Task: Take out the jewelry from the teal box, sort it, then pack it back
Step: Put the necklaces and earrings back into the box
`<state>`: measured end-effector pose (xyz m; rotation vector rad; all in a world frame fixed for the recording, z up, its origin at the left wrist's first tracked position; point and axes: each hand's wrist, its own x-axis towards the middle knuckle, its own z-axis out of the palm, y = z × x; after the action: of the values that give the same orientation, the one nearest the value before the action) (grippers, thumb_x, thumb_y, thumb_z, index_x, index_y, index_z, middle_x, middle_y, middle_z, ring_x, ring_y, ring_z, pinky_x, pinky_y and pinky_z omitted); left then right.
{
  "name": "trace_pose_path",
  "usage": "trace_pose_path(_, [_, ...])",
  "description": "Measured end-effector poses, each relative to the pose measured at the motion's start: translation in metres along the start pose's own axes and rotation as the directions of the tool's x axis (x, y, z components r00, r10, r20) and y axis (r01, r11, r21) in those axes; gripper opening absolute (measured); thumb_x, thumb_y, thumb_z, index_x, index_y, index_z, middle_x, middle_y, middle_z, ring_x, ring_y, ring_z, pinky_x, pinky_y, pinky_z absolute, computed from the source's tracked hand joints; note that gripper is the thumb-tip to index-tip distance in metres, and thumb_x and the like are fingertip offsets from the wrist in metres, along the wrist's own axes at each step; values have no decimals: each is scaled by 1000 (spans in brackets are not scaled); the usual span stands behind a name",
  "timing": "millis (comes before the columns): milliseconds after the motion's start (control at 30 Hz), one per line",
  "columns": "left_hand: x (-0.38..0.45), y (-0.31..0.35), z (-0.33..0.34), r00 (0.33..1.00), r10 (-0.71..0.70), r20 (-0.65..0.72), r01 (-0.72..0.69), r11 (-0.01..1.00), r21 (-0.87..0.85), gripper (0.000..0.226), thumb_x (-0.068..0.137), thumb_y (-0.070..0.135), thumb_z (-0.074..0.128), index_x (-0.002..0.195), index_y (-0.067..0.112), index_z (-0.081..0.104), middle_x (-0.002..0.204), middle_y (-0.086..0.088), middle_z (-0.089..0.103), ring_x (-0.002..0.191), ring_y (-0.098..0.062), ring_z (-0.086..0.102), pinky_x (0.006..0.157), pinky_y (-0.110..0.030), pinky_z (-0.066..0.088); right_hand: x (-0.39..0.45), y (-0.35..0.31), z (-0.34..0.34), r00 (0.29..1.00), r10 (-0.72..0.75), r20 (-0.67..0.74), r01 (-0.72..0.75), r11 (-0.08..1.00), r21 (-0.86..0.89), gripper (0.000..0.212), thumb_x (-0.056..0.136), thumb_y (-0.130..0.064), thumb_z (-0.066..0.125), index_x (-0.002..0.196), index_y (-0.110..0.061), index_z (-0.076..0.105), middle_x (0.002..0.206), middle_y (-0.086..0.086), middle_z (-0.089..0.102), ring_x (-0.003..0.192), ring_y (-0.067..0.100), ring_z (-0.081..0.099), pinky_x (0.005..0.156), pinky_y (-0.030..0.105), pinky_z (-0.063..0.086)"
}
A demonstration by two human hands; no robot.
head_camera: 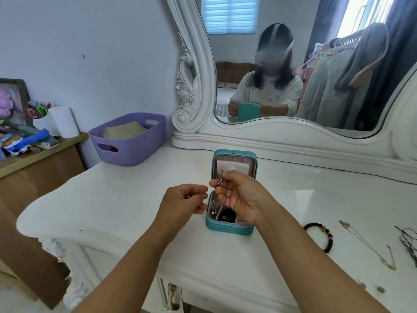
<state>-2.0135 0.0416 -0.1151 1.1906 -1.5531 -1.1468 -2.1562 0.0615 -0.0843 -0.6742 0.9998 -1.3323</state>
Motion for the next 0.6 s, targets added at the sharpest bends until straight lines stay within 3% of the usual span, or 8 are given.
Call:
trace_pose_path(267, [-2,-7,4,997,76,31,-78,995,60,24,90,8,49,101,21,66,85,6,68,58,3,62,53,-8,48,-1,10,2,989,146,-7,-146,987,-59,20,88,-6,50,71,-3,60,62,12,66,44,12,59,45,18,49])
trace_pose_path(600, [-1,-9,9,997,78,20,-79,991,106,27,89,7,49,107,20,65,92,5,68,65,-5,62,53,-7,46,-7,3,-4,996,78,-37,-86,946,-311,19,89,-17,51,78,-5,62,75,13,71,44,12,59,42,18,46])
